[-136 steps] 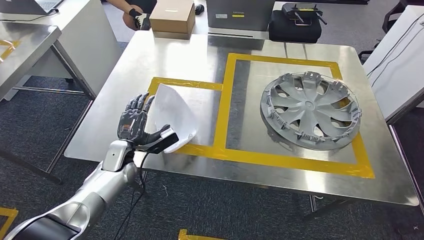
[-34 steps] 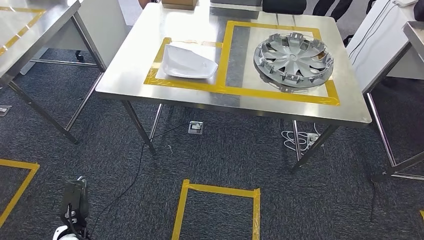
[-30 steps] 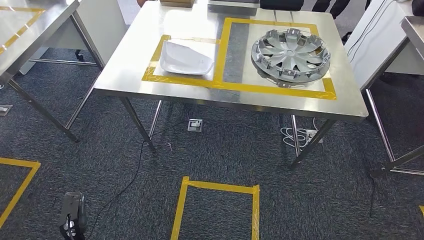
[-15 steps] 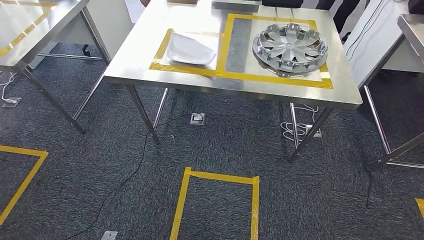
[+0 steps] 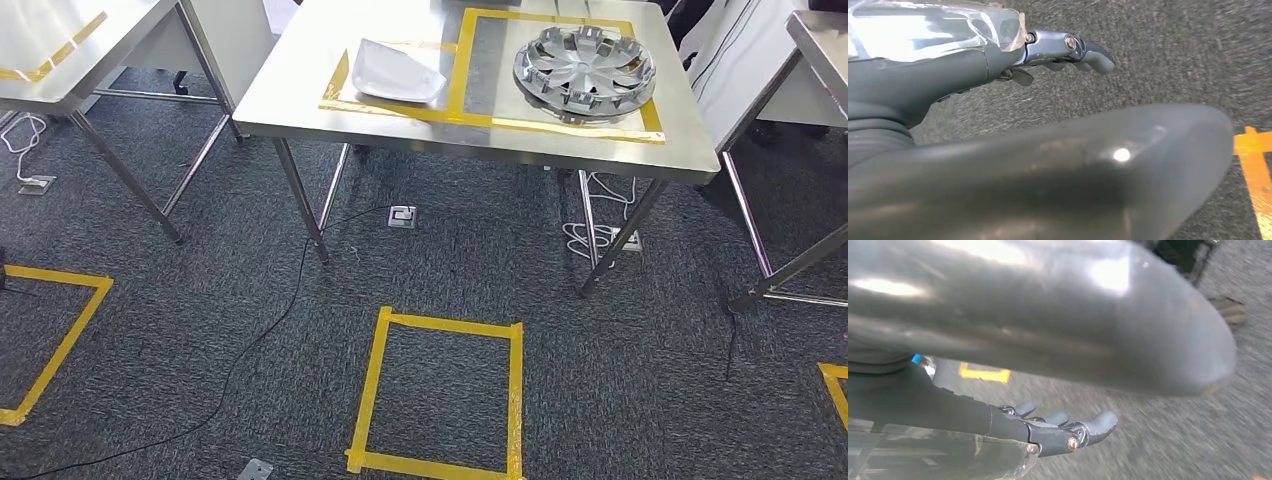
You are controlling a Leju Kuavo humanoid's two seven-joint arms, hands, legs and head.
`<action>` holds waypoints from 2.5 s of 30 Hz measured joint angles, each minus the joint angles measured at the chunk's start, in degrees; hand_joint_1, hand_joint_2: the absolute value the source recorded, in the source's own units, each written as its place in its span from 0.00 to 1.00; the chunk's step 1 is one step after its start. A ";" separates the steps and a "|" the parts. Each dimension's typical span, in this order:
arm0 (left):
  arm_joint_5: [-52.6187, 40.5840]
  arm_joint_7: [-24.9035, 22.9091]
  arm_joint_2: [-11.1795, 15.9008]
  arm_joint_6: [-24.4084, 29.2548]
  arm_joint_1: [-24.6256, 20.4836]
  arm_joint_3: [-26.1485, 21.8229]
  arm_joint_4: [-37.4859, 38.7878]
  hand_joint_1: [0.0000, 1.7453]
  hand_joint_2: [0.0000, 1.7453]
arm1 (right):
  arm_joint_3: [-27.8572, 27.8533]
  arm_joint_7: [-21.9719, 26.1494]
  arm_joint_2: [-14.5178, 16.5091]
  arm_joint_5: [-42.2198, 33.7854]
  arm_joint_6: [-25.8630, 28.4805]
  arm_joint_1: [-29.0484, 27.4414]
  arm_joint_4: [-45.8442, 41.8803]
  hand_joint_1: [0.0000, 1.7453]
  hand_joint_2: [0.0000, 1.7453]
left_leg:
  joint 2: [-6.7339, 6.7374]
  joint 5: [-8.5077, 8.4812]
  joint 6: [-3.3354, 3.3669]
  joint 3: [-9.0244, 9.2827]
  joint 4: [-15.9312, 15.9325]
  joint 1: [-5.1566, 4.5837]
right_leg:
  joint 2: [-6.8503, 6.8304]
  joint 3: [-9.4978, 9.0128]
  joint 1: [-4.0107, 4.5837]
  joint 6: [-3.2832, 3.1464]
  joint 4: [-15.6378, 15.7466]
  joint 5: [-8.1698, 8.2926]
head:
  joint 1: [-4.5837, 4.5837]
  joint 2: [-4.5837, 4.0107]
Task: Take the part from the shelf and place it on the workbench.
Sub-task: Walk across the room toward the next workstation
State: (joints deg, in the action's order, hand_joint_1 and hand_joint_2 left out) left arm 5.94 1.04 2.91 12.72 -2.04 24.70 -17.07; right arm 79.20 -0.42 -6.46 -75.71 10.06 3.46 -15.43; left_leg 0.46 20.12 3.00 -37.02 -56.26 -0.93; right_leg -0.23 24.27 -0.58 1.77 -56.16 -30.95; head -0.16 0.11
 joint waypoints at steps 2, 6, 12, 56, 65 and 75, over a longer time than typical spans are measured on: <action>0.14 0.68 -0.02 0.20 0.03 0.54 0.15 0.00 0.00 | 0.34 1.04 -0.10 0.74 1.20 0.03 0.15 0.00 0.00 | 0.05 -1.33 -0.73 -0.34 0.38 0.19 | 0.00 -0.35 0.23 -0.93 2.14 -0.10 | 0.03 0.00; 0.40 1.56 -0.06 0.09 0.35 1.35 0.66 0.00 0.00 | 0.83 1.51 -0.30 1.50 2.13 -0.03 0.35 0.00 0.00 | -0.34 5.81 -2.58 -2.54 -4.63 0.92 | -0.30 2.49 -0.32 -2.49 2.27 2.87 | 0.02 0.00; 0.38 1.98 -0.01 -0.18 0.12 2.36 0.98 0.00 0.00 | 0.94 1.64 -0.39 1.45 1.11 -0.06 0.41 0.00 0.00 | -0.40 7.38 -4.27 1.27 -14.63 2.37 | -0.39 8.91 -0.60 -1.64 0.49 7.20 | -0.05 0.00; 3.50 -1.08 0.04 -2.47 -1.99 6.93 1.97 0.00 0.00 | 0.65 2.30 -0.63 0.87 -2.42 1.53 2.42 0.00 0.00 | 0.17 5.34 0.00 7.06 2.44 1.26 | -0.05 15.07 -0.84 -0.10 -15.90 -0.57 | 0.21 0.00; 3.48 -1.29 0.50 -2.45 -1.98 7.88 1.86 0.00 0.00 | 0.28 2.04 0.52 0.43 -2.08 1.32 2.54 0.00 0.00 | 0.08 5.13 -2.87 3.65 -1.30 1.97 | 0.44 4.99 -1.18 -0.51 -0.33 2.48 | -0.02 0.00; 3.40 -1.21 1.10 -2.34 -2.12 9.15 1.86 0.00 0.00 | 0.25 1.72 1.13 1.05 -2.10 1.30 2.66 0.00 0.00 | 0.09 8.06 -0.95 5.56 -3.97 1.35 | 0.29 6.30 0.37 -1.85 -0.38 4.03 | -0.01 0.00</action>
State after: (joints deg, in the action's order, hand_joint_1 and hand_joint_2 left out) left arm 9.34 -0.17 4.01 10.38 -4.16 33.85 -15.21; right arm 79.45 1.31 -5.33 -74.65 7.97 4.76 -12.77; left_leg 0.56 28.18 2.04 -31.46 -60.23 0.42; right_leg 0.05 30.57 -0.21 -0.08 -56.54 -26.91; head -0.17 0.11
